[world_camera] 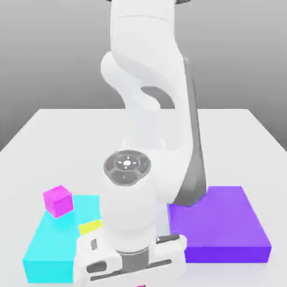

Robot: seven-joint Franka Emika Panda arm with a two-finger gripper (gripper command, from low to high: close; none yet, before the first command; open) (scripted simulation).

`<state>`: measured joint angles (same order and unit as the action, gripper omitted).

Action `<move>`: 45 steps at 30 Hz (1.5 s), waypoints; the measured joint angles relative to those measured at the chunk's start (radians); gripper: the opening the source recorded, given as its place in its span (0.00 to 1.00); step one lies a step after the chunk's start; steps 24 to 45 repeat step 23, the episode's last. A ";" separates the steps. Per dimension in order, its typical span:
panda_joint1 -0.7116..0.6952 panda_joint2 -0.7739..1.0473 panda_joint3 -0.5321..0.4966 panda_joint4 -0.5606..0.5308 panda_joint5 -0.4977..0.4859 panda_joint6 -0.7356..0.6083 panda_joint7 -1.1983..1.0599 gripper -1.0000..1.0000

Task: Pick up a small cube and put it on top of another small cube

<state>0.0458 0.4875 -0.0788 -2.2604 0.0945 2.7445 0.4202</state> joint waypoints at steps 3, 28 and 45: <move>0.011 -0.099 -0.015 -0.021 -0.016 -0.077 0.012 0.00; -0.079 -0.430 -0.104 -0.261 -0.071 -0.167 0.169 1.00; -0.079 -0.430 -0.104 -0.261 -0.071 -0.167 0.169 1.00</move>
